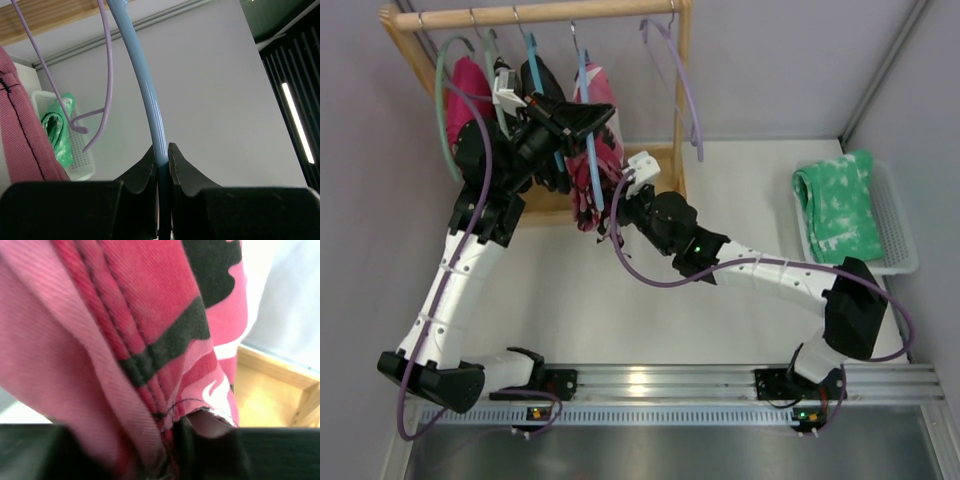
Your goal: Remove the trousers from the hanger
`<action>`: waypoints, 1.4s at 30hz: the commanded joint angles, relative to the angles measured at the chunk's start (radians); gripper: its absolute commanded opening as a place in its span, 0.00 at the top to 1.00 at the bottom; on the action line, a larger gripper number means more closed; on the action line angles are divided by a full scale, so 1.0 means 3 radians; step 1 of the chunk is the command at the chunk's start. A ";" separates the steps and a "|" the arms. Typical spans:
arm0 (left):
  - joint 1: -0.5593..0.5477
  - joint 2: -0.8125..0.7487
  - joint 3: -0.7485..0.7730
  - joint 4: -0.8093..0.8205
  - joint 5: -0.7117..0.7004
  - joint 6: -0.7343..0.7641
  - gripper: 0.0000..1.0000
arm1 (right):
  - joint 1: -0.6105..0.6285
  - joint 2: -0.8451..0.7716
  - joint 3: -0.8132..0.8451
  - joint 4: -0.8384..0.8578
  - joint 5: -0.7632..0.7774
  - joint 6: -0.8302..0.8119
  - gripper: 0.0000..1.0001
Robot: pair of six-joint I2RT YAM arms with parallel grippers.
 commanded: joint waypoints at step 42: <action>-0.0018 -0.0153 -0.0104 0.0667 -0.0018 0.0127 1.00 | -0.0019 -0.0636 -0.0041 0.0063 -0.0747 0.0170 0.43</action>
